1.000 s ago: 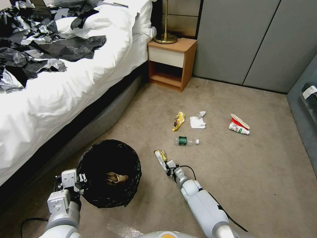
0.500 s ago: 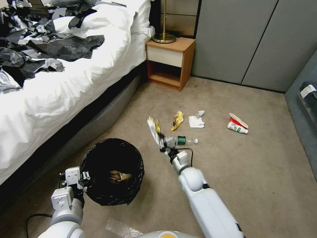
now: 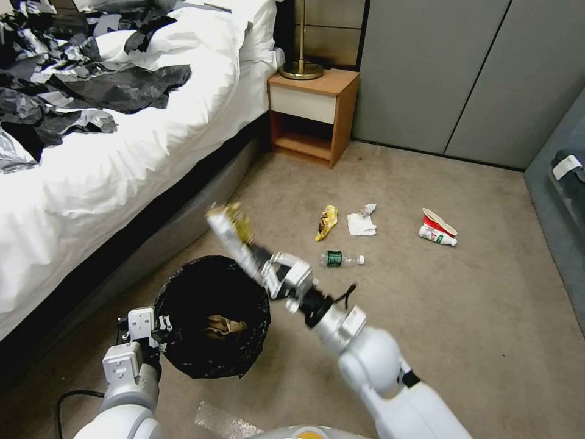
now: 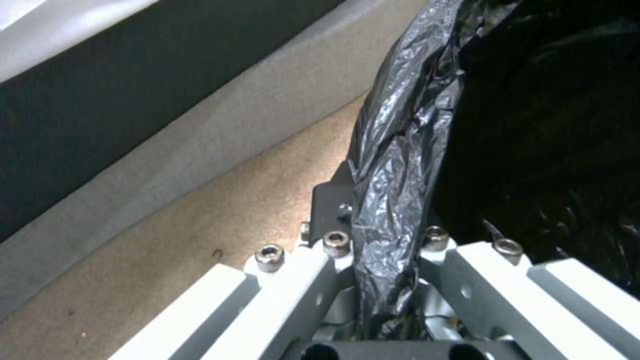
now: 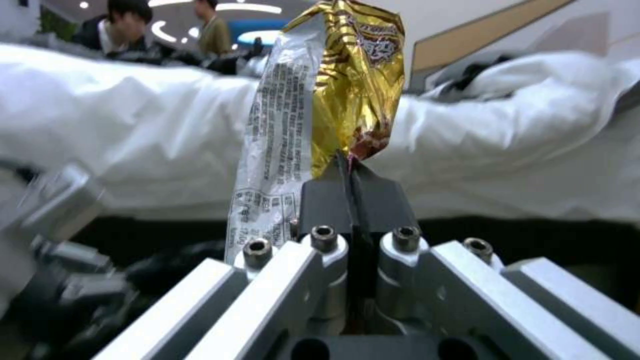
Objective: Pick up the trash bin, then pick up the garbage from the floor and place it into the trash bin.
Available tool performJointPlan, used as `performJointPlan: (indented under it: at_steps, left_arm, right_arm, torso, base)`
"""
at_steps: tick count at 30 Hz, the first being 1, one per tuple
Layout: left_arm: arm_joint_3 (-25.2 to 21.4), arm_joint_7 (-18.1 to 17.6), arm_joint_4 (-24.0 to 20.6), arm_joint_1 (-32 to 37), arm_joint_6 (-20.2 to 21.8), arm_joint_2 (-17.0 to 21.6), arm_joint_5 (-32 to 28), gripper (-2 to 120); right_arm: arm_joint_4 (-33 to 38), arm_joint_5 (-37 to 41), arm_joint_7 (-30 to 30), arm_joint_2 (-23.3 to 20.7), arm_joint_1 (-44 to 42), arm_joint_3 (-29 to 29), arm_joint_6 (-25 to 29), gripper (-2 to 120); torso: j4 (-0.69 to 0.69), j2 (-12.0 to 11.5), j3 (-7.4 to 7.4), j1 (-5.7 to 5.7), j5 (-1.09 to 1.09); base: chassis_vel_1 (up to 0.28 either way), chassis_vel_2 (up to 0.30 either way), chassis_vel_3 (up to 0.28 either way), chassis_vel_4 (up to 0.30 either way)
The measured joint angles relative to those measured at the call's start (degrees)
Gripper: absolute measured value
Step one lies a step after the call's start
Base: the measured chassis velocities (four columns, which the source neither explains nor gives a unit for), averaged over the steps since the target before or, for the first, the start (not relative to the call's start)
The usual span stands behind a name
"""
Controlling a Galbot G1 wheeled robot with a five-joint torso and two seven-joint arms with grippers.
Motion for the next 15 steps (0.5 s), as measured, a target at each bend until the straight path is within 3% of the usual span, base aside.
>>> performJointPlan:
  at_steps: [6, 15]
  left_arm:
    - [0.44, 0.0, 0.05, -0.4, 0.29, -0.02, -0.03, 1]
    - [0.61, 0.01, -0.15, -0.32, 0.32, -0.24, 0.08, 1]
  right_arm:
    - [-7.93, -2.16, 0.59, 0.23, 0.06, -6.02, 1.85, 0]
    - [-12.92, -3.55, 0.82, 0.76, 1.25, -7.79, 2.71, 0]
  torso:
    - [0.01, 0.0, 0.0, 0.0, 0.01]
    - [0.01, 0.0, 0.0, 0.0, 0.01]
  base:
    - [0.0, 0.0, 0.0, 0.0]
    - [0.0, 0.0, 0.0, 0.0]
